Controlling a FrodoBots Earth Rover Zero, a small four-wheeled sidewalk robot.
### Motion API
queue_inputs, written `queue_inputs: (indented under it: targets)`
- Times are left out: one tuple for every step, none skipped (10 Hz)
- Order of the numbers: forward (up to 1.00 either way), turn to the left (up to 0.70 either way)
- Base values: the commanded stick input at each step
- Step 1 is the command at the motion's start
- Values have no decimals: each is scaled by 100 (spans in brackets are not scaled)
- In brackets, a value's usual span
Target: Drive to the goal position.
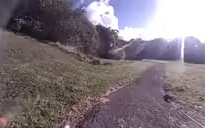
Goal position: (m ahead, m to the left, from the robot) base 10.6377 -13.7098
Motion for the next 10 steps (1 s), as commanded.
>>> queue_inputs:
  targets:
    - [70,-35]
    - [70,-35]
    - [70,-35]
    - [70,-35]
    - [70,-35]
    - [70,-35]
    - [70,-35]
    - [70,-35]
    - [70,-35]
    - [70,-35]
